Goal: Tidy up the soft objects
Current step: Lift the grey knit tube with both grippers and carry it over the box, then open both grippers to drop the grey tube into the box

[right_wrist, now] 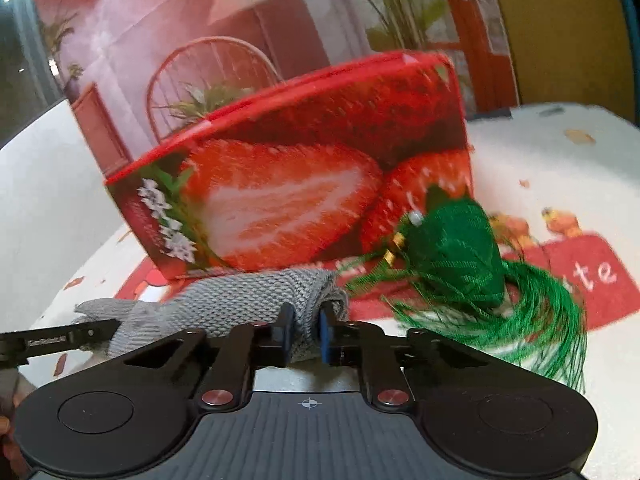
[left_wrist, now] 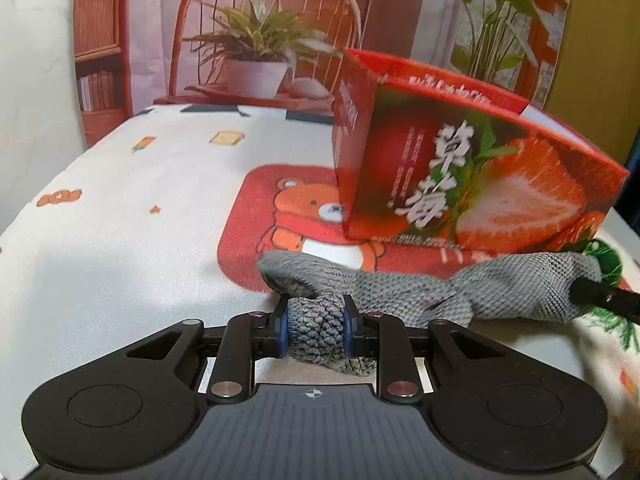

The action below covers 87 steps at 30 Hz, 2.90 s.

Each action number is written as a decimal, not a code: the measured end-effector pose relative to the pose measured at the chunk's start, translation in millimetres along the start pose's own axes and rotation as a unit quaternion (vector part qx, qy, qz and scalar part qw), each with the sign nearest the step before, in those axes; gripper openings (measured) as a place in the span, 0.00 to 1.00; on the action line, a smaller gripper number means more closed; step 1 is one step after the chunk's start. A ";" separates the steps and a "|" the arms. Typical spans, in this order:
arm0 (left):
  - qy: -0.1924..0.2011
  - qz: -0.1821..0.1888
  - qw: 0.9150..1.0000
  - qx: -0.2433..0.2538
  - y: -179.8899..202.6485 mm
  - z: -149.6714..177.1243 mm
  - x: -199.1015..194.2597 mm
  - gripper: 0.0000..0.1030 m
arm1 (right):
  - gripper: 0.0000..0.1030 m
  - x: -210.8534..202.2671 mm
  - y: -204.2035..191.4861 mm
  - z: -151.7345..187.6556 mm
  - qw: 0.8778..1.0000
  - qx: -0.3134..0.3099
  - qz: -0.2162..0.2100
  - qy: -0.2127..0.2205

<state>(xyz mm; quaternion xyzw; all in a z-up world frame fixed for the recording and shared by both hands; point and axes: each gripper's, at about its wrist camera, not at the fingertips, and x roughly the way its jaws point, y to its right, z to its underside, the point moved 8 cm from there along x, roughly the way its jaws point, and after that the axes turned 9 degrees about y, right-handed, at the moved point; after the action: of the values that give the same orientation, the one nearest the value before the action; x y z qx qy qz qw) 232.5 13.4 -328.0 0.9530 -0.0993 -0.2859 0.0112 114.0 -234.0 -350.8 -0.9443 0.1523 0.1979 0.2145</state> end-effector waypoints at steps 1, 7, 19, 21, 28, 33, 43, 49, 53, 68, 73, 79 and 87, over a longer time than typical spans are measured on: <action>0.008 0.003 1.000 -0.003 -0.1 -4.4 -3.7 0.24 | 0.10 -5.1 -3.0 -5.3 1.000 -0.009 -0.005 0.010; 0.072 0.023 0.997 -0.010 8.1 -40.2 -35.2 0.24 | 0.10 -39.7 -21.3 -50.4 0.995 -0.041 -0.041 0.085; 0.176 0.062 0.982 0.004 48.4 -139.3 -65.3 0.23 | 0.09 -50.6 -38.8 -149.7 0.983 -0.068 -0.072 0.156; 0.181 0.067 0.981 0.005 57.7 -153.9 -58.3 0.23 | 0.09 -42.7 -35.5 -165.2 0.983 -0.069 -0.066 0.159; 0.154 0.070 0.985 0.019 85.1 -185.3 -2.5 0.23 | 0.09 4.9 -14.9 -206.6 0.983 -0.096 -0.022 0.153; 0.084 0.083 0.993 0.024 98.1 -171.0 44.2 0.23 | 0.09 39.9 -2.4 -206.4 0.986 -0.114 0.000 0.119; 0.004 0.091 0.996 0.020 103.9 -132.0 98.1 0.23 | 0.09 79.7 17.7 -158.8 0.992 -0.116 0.016 0.038; 0.015 0.080 0.996 0.043 111.4 -148.7 114.5 0.23 | 0.09 92.5 23.6 -159.6 0.993 -0.111 0.031 0.038; 0.054 0.083 0.994 0.042 115.2 -180.0 111.3 0.23 | 0.09 92.9 24.0 -181.0 0.992 -0.102 0.037 0.065; 0.035 0.078 0.995 0.050 108.5 -173.3 135.4 0.81 | 0.30 120.9 42.2 -187.8 0.992 -0.093 0.071 0.039; 0.035 0.081 0.993 0.074 108.3 -172.7 123.6 0.98 | 0.87 110.7 42.8 -184.0 0.991 -0.100 0.070 0.046; 0.036 0.075 0.991 0.101 109.9 -163.4 103.2 1.00 | 1.00 92.0 34.7 -178.9 0.989 -0.123 0.069 0.051; 0.053 0.082 0.992 0.077 103.1 -148.2 70.2 1.00 | 1.00 64.4 26.1 -160.5 0.990 -0.116 0.060 0.048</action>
<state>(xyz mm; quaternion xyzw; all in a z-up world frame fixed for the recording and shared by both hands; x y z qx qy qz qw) 352.0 -106.7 -234.1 0.9535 -0.1980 -0.2248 -0.0340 210.2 -344.2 -254.8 -0.9604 0.1950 0.1809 0.0834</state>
